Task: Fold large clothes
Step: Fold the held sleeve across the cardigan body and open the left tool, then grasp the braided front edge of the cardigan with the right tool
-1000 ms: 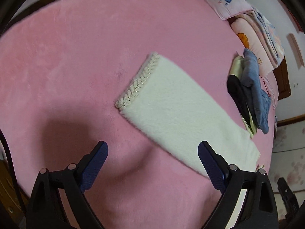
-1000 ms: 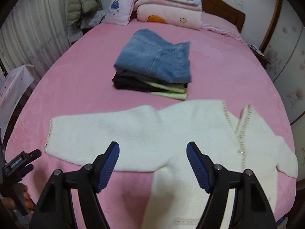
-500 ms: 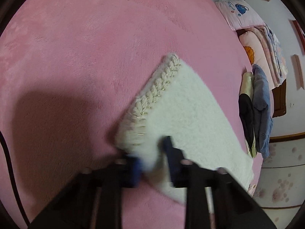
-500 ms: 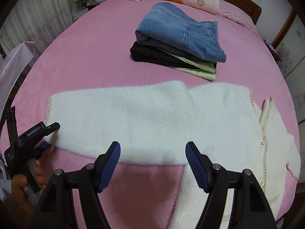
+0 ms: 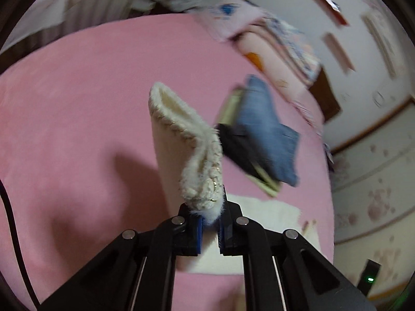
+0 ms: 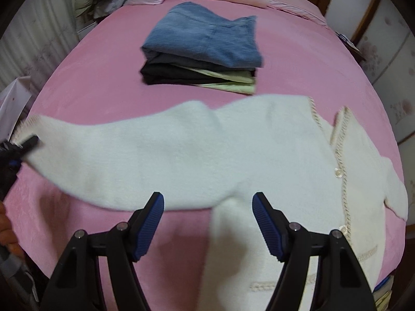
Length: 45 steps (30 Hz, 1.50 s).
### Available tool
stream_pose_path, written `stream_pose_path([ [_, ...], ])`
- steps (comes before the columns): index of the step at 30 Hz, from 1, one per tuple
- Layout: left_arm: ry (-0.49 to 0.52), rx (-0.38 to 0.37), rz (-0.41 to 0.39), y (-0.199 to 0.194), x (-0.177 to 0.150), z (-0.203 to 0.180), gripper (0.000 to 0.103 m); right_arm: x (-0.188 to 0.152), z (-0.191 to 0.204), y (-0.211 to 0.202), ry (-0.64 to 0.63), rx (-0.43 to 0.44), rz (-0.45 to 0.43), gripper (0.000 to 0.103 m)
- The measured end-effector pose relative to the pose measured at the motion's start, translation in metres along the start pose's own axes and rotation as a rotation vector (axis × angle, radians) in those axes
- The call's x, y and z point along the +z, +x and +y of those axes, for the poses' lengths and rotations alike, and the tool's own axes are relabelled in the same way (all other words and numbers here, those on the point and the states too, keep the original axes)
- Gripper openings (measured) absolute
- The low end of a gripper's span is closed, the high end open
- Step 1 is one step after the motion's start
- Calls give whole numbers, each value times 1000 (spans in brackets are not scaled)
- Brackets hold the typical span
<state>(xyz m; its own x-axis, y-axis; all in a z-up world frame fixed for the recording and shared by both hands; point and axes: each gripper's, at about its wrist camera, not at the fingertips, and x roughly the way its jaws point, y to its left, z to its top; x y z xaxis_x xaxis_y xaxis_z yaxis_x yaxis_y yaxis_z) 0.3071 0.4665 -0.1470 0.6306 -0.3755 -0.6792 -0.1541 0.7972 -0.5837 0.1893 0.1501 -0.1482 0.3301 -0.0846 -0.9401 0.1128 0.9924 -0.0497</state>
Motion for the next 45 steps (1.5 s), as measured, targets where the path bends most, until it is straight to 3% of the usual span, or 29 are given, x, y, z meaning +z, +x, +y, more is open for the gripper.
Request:
stream_pose_path([
  [4, 146, -108, 24, 13, -18, -105, 6, -11, -66, -10, 86, -26, -23, 71],
  [7, 239, -163, 62, 38, -53, -184, 7, -24, -126, -14, 157, -25, -32, 71],
  [11, 332, -139, 152, 90, -124, -262, 7, -44, -206, -12, 191, -54, -26, 71],
  [14, 386, -31, 250, 147, -187, -291, 14, -55, -260, -6, 203, -64, -10, 71],
  [15, 382, -6, 281, 157, -199, -290, 18, -58, -277, -4, 203, -63, -6, 71],
  [17, 314, 32, 393, 187, -228, -282, 39, -60, -304, 2, 202, -52, 7, 71],
  [20, 221, 60, 476, 197, -243, -274, 41, -55, -332, 8, 199, -18, 17, 71],
  [24, 213, 69, 416, 157, -228, -262, 50, -44, -344, 18, 188, 70, 10, 71],
  [26, 231, 104, 357, 136, -216, -248, 64, -36, -341, 27, 186, 139, 12, 71],
  [28, 243, 149, 294, 112, -207, -237, 70, -24, -330, 39, 175, 201, 21, 71],
  [33, 310, 342, 244, 82, -192, -183, 71, 7, -293, 80, 125, 320, 61, 71],
  [36, 325, 436, 255, 83, -190, -150, 71, 22, -271, 115, 102, 348, 91, 71],
  [42, 293, 407, 289, 91, -186, -123, 70, 37, -246, 169, 97, 342, 165, 65],
  [45, 290, 395, 311, 94, -186, -119, 70, 39, -240, 175, 88, 344, 149, 65],
])
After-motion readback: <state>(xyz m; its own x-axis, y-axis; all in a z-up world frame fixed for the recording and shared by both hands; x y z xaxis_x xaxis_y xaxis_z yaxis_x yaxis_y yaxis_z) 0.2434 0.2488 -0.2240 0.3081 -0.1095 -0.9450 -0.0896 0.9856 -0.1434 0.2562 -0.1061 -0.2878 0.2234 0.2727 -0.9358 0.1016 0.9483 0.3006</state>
